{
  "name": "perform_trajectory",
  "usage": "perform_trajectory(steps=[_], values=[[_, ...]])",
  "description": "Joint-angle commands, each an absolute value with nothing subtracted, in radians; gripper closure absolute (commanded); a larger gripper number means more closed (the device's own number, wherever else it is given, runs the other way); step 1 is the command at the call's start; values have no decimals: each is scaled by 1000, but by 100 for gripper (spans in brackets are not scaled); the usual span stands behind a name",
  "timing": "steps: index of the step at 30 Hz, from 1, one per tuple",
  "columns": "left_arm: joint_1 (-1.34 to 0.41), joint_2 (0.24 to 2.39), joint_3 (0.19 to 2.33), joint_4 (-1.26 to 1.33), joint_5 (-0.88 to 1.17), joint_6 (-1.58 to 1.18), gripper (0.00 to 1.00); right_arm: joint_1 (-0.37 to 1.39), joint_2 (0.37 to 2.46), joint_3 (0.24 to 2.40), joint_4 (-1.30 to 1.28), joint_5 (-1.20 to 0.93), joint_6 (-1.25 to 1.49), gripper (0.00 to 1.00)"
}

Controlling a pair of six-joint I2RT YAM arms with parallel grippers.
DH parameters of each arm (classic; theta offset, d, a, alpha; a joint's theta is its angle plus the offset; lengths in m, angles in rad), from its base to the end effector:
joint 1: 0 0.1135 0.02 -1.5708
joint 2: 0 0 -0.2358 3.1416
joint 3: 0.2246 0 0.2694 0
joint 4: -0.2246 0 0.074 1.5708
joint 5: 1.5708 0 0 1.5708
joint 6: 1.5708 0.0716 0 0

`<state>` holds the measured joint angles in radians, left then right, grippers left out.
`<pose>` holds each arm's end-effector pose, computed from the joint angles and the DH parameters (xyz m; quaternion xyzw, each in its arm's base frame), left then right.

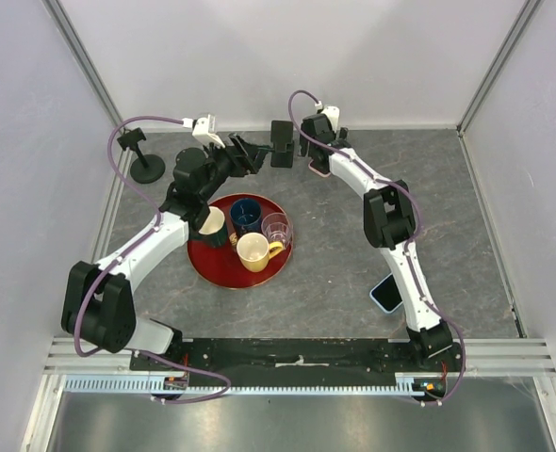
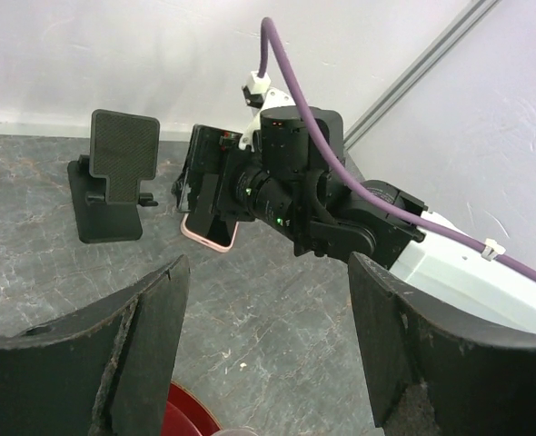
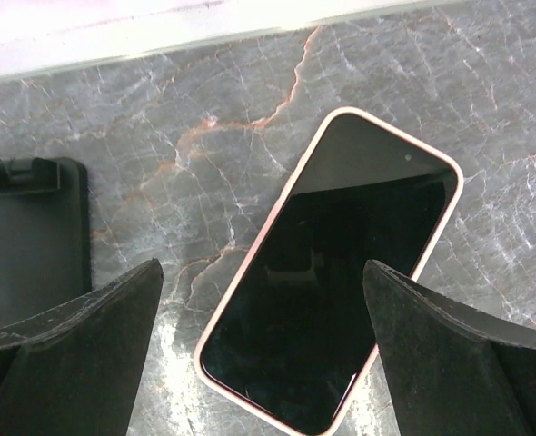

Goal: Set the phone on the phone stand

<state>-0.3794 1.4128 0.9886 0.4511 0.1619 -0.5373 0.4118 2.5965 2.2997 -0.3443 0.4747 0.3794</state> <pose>0.3594 -0.1557 0.2968 0.0029 0.6977 -0.3666 0.6155 0.5636 0.2104 0.1340 0.0913 0.8704 -0.0260 0.4831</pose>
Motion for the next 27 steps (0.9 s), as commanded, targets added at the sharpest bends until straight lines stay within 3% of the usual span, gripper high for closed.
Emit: perform_trajectory(steps=[1, 13, 27], values=[[-383, 1422, 1025, 500, 175, -525, 23, 423, 2620, 2373, -425, 528, 362, 2], [-383, 1434, 1029, 500, 176, -523, 23, 419, 2657, 2413, -593, 543, 402, 2], [-383, 1431, 1029, 495, 167, -514, 23, 362, 2436, 2151, -603, 430, 446, 2]])
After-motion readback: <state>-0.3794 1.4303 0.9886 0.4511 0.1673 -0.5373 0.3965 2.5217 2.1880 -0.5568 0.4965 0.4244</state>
